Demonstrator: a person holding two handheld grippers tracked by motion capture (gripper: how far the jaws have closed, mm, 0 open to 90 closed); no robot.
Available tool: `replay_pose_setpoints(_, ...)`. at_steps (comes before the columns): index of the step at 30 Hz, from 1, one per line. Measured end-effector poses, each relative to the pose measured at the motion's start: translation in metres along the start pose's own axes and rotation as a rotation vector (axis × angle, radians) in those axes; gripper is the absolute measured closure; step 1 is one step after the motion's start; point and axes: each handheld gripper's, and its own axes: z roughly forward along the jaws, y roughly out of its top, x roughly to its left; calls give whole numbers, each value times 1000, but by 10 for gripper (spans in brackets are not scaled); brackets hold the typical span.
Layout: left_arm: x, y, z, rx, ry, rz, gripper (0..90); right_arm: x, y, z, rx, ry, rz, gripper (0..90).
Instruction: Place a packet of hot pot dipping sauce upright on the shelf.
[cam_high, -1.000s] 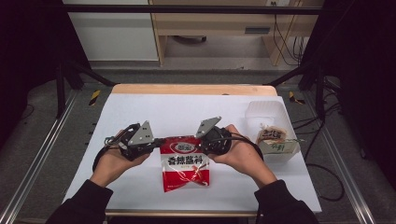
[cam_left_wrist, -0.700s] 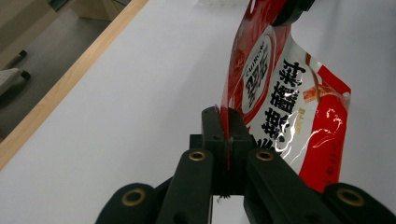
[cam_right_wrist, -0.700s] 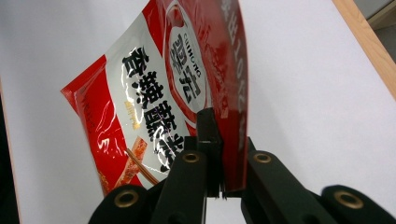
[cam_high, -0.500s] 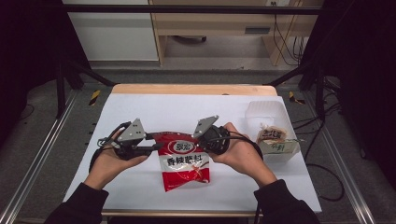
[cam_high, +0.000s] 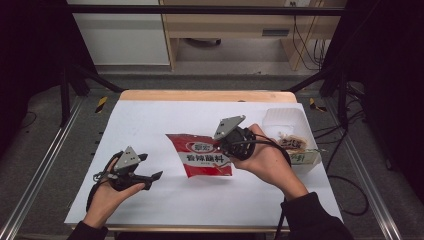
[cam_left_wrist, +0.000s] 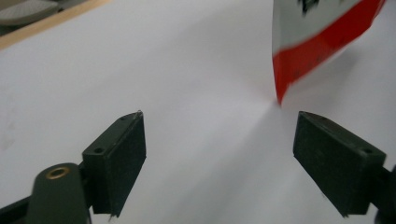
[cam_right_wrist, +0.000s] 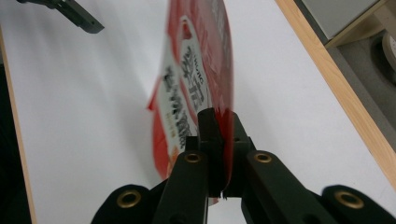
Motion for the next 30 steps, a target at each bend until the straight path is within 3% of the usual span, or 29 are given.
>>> replay_pose_setpoints(2,1,-4,1,-2,9,-14,151,1,2,-3,8,-2,-7,899)
replay_pose_setpoints(3,2,-13,3,-7,6,-43,146,2,4,-5,8,-8,-3,899)
replay_pose_setpoints(6,1,-24,7,40,29,-46,128,0,8,-11,-4,-23,-2,899)
replay_pose_setpoints(9,-3,-22,5,8,1,-81,114,-5,11,-18,-22,-37,-2,899)
replay_pose_setpoints(11,-6,-21,7,6,-15,-77,94,-8,13,-20,-38,-43,5,899)
replay_pose_setpoints(14,-8,-23,10,35,-5,-77,89,-13,16,-25,-57,-51,17,899)
replay_pose_setpoints(18,-5,-24,8,33,28,-65,80,-20,18,-33,-75,-70,26,900)
replay_pose_setpoints(22,5,-29,7,-5,20,-166,76,-31,17,-36,-71,-91,39,900)
replay_pose_setpoints(25,11,-30,8,12,62,-157,77,-40,16,-40,-76,-108,45,900)
replay_pose_setpoints(28,13,-29,7,8,84,-140,77,-49,15,-43,-68,-125,56,900)
replay_pose_setpoints(30,15,-31,8,5,87,-154,77,-54,14,-45,-63,-135,70,900)
